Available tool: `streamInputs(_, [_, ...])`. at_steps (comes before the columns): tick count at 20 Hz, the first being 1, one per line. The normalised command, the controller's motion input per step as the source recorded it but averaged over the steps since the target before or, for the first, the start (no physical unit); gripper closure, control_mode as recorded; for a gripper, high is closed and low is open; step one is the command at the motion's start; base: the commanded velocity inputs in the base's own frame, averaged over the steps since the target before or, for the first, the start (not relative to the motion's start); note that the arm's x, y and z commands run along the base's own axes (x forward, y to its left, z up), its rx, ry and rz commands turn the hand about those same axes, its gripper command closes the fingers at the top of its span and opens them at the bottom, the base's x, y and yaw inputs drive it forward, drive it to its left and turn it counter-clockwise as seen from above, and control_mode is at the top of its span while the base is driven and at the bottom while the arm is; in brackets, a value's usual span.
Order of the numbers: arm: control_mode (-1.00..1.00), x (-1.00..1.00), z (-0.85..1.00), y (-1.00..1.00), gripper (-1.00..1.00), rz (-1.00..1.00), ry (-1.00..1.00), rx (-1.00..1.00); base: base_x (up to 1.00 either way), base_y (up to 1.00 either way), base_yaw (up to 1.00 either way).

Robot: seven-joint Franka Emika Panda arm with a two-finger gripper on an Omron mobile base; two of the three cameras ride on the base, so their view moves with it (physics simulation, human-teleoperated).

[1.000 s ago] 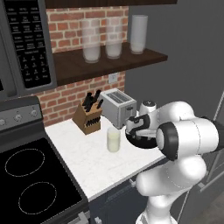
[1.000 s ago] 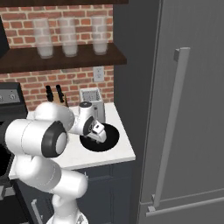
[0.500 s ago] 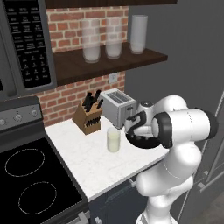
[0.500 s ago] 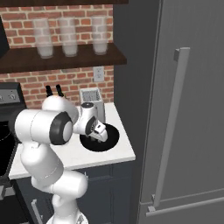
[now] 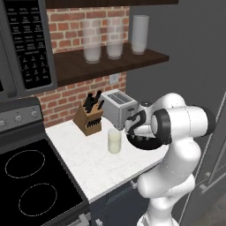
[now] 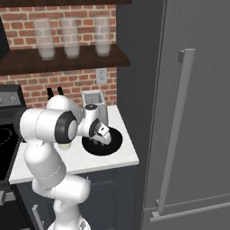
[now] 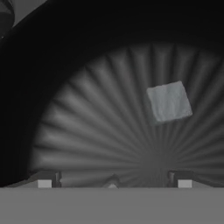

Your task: Grab a lemon wedge from the fridge and one ice cube from the ice bowl, and put them in the glass of lemonade.

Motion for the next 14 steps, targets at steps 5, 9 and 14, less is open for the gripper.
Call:
streamInputs(5, [-1.0,-0.13,-0.06,0.11,1.0,-0.01,0.0,0.0,0.0,0.0,0.0])
streamInputs(9, [-1.0,-0.15,-0.09,0.17,1.0,-0.03,0.0,0.0,0.0,0.0,0.0])
streamInputs(14, [-1.0,-0.02,-0.01,0.07,1.0,-0.02,0.01,0.0,0.0,0.0,0.0])
